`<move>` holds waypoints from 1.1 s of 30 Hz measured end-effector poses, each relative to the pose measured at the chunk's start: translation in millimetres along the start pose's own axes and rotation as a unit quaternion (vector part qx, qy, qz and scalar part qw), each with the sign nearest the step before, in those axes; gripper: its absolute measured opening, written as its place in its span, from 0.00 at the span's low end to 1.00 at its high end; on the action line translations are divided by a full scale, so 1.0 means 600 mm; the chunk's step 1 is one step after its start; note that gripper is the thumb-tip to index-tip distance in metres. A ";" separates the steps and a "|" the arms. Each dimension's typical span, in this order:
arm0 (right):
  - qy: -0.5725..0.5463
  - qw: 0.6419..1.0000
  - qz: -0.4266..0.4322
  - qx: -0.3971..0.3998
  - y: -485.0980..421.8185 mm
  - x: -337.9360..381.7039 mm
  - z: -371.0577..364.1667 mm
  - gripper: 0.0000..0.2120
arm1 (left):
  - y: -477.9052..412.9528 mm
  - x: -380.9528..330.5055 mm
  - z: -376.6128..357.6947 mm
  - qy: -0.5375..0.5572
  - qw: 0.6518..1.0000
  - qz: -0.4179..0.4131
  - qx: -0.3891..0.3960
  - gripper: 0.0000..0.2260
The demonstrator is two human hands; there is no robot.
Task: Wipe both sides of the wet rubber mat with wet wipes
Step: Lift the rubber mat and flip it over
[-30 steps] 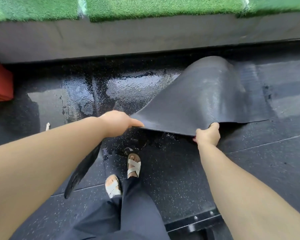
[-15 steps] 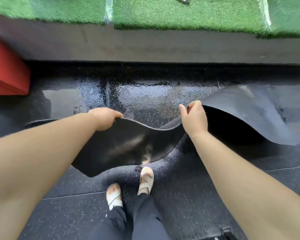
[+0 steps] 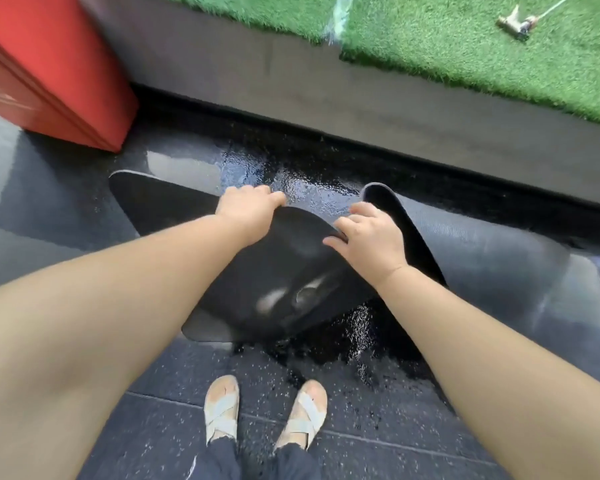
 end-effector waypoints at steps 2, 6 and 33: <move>-0.047 0.996 -0.027 0.076 -0.037 0.000 -0.024 0.18 | -0.004 0.002 0.004 0.014 1.000 0.009 -0.016 0.22; -0.279 0.948 -0.141 0.061 -0.087 -0.011 -0.053 0.17 | -0.033 -0.065 0.025 0.129 0.990 -0.058 -0.030 0.30; -0.301 0.851 -0.394 -0.174 0.293 -0.278 0.014 0.18 | -0.116 -0.410 0.024 0.036 0.993 -0.112 0.000 0.13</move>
Point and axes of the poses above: each hand's wrist, its own y-axis away from the middle knuckle, its own z-axis out of the back of the hand, x = y × z, the point moved 7 cm from there along -y, towards the middle knuckle, and after that the axes turned 3 degrees about -z, right-handed, at the moved point
